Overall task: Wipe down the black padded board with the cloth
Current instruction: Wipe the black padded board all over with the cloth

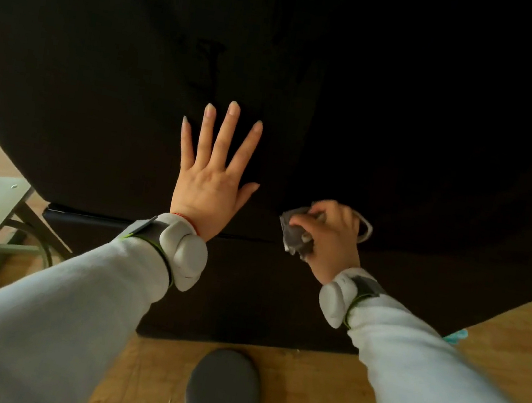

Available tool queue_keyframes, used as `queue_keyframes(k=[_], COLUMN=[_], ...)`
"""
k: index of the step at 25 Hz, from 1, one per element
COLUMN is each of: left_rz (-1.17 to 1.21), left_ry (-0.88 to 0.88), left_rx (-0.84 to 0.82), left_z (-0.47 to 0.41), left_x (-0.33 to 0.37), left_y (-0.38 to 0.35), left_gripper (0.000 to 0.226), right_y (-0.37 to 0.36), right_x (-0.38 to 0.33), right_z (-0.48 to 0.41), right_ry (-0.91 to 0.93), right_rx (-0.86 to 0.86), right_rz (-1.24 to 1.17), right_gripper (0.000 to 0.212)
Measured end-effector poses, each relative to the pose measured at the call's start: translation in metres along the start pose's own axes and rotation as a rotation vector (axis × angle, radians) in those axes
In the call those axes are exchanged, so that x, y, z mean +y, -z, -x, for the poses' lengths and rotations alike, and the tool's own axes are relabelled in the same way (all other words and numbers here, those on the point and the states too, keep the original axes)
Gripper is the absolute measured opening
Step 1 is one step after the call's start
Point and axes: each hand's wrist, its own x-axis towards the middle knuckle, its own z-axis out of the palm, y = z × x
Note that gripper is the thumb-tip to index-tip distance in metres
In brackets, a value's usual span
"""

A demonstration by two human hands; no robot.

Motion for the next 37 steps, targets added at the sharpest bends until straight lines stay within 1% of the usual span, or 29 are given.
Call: queue_keyframes(k=[2,4,5,9,11,12,14,17,20,22,24,26,27,29,32,33,34,37], left_rz=[-0.027,-0.030,-0.028,-0.003,-0.013,-0.017,-0.019,-0.020,-0.037,-0.043,-0.043,-0.032,-0.032,-0.036,-0.007,-0.003,0.000,-0.009], left_ry=[-0.016,-0.015,-0.009,0.001,-0.014,-0.014,0.003,0.011,0.012,0.014,0.013,0.008,0.004,0.002,0.019,0.025,0.024,-0.008], left_rx=[-0.015,-0.019,-0.018,-0.014,-0.011,-0.007,-0.007,-0.001,-0.002,0.002,0.002,-0.010,-0.019,-0.045,-0.086,-0.102,-0.119,-0.191], left_z=[0.003,0.004,0.005,0.018,0.024,0.024,0.022,0.019,0.019,0.018,0.017,0.018,0.019,0.019,0.021,0.022,0.023,0.023], left_x=[-0.001,-0.001,-0.001,0.002,0.000,-0.001,-0.002,-0.001,-0.002,-0.002,-0.002,-0.003,-0.003,-0.002,0.003,0.005,0.005,0.000], left_y=[-0.002,-0.002,-0.002,-0.007,-0.012,-0.014,-0.019,-0.021,-0.024,-0.025,-0.022,-0.019,-0.017,-0.013,-0.001,0.004,0.008,0.029], left_gripper=[0.086,0.087,0.087,0.085,0.084,0.084,0.083,0.080,0.080,0.079,0.078,0.079,0.080,0.081,0.080,0.079,0.079,0.080], right_y=[0.002,0.014,0.023,0.060,0.061,0.055,0.030,0.000,-0.016,-0.020,-0.026,-0.034,-0.035,-0.028,-0.009,-0.002,0.002,0.022], right_x=[0.001,-0.004,-0.007,-0.010,-0.009,-0.009,-0.011,-0.008,-0.004,-0.004,-0.003,-0.001,0.000,-0.001,0.005,0.003,0.000,-0.015], right_z=[0.002,0.002,-0.001,-0.032,-0.041,-0.042,-0.032,-0.008,0.008,0.011,0.016,0.029,0.034,0.030,0.019,0.015,0.013,0.012], right_ry=[-0.014,-0.027,-0.025,-0.097,-0.117,-0.119,-0.125,-0.110,-0.101,-0.100,-0.090,-0.068,-0.080,-0.152,-0.222,-0.244,-0.266,-0.335], right_rx=[-0.035,0.001,0.057,0.411,0.499,0.495,0.431,0.275,0.141,0.102,0.021,-0.097,-0.169,-0.284,-0.527,-0.546,-0.514,-0.342], right_rz=[-0.053,-0.118,-0.136,-0.188,-0.145,-0.124,-0.115,-0.108,-0.089,-0.125,-0.115,-0.065,-0.077,-0.121,-0.146,-0.196,-0.257,-0.369], right_gripper=[0.043,0.035,0.030,0.032,0.032,0.033,0.033,0.035,0.041,0.040,0.041,0.043,0.041,0.034,0.035,0.035,0.035,0.035])
